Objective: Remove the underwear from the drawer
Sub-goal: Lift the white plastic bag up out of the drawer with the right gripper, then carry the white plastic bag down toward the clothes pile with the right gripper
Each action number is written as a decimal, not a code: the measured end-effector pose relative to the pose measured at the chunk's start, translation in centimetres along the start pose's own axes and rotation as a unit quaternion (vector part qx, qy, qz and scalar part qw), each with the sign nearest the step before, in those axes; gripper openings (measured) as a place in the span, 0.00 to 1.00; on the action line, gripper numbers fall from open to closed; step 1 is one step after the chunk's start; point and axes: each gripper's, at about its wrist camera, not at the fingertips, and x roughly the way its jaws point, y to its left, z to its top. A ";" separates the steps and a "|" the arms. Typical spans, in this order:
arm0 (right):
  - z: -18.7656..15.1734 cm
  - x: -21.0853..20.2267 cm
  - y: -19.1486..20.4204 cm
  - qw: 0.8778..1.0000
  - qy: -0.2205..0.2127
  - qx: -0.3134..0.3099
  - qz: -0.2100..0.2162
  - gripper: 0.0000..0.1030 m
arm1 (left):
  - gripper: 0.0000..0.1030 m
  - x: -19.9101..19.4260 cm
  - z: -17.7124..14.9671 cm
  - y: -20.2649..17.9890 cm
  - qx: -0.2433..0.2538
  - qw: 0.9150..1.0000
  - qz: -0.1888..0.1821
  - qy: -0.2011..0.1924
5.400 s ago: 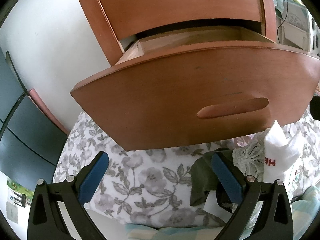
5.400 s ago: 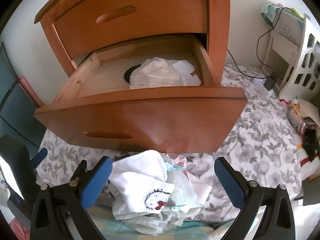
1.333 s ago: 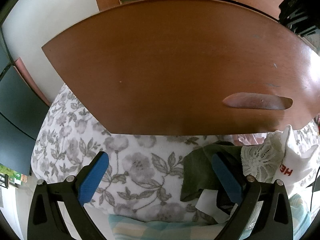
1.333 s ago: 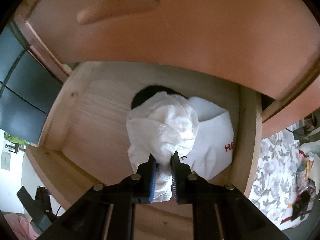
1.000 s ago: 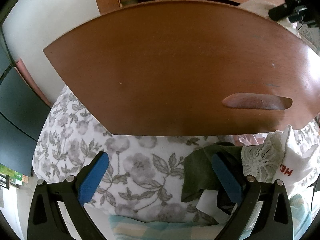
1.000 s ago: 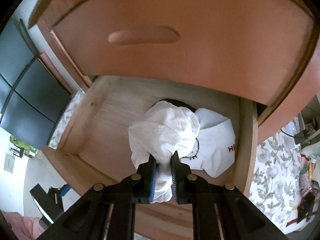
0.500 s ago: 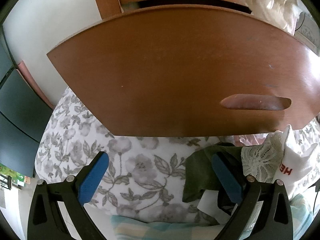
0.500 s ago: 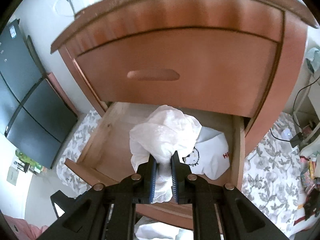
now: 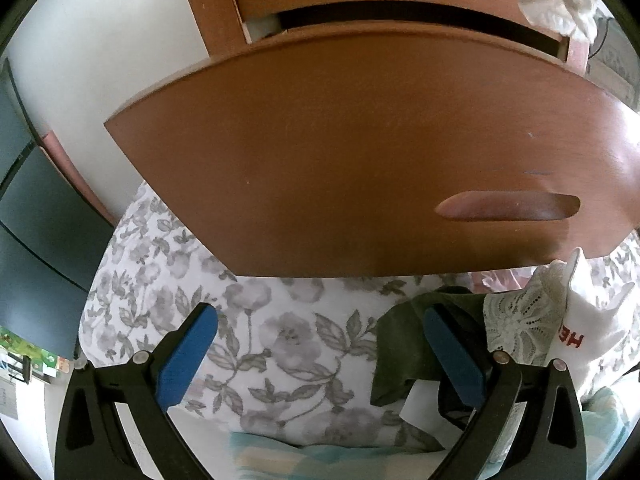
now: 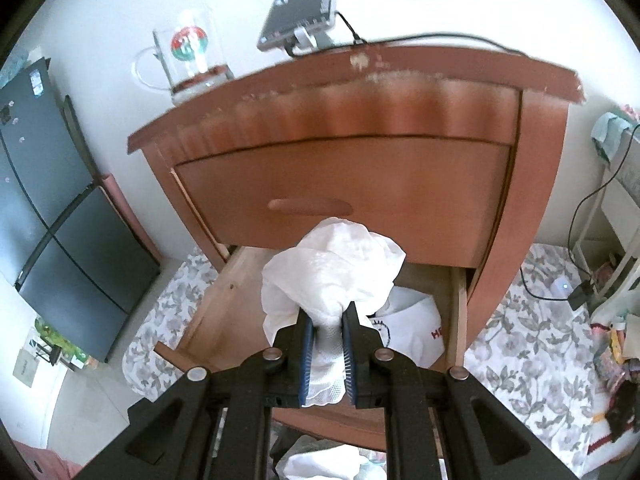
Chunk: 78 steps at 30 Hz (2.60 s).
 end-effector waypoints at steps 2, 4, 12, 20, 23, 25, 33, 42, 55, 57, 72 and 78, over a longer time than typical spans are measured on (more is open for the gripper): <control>0.0 -0.6 0.2 1.000 -0.003 -0.002 0.002 0.14 | 0.99 -0.3 0.0 -0.1 0.003 1.000 0.004 -0.006; -0.1 -1.4 0.3 1.000 -0.010 -0.001 0.004 0.14 | 0.99 -0.6 0.0 -0.2 0.005 1.000 0.008 -0.012; -1.0 -4.1 0.5 0.999 -0.029 0.004 0.013 0.14 | 1.00 -1.8 -0.1 -0.8 0.018 0.999 0.024 -0.037; -2.4 -6.3 0.4 0.999 -0.043 0.009 0.024 0.14 | 1.00 -3.1 -0.3 -1.4 0.031 0.997 0.040 -0.065; -3.1 -7.0 0.4 0.999 -0.046 0.010 0.027 0.14 | 0.99 -3.5 -0.4 -1.6 0.037 0.996 0.046 -0.072; -3.6 -7.4 0.5 0.998 -0.048 0.011 0.028 0.14 | 0.99 -3.7 -0.4 -1.8 0.041 0.995 0.049 -0.077; -5.0 -9.2 0.9 0.998 -0.058 0.012 0.032 0.14 | 1.00 -4.3 -0.7 -2.0 0.045 0.993 0.055 -0.093; -6.9 -10.2 1.4 0.998 -0.057 0.015 0.033 0.14 | 1.00 -5.1 -1.0 -2.1 0.050 0.991 0.060 -0.112; -9.6 -9.8 1.9 0.998 -0.036 0.025 0.040 0.14 | 1.00 -5.9 -1.2 -2.1 0.048 0.988 0.067 -0.129; -10.1 -9.4 2.0 0.999 -0.028 0.025 0.040 0.14 | 1.00 -5.9 -1.3 -2.0 0.047 0.989 0.066 -0.128; -12.9 -5.5 2.4 0.998 0.038 0.037 0.043 0.14 | 1.00 -5.9 -1.3 -1.5 0.036 0.989 0.061 -0.126; -13.8 -4.2 2.4 0.997 0.059 0.042 0.043 0.14 | 1.00 -5.7 -1.1 -1.5 0.034 0.990 0.058 -0.121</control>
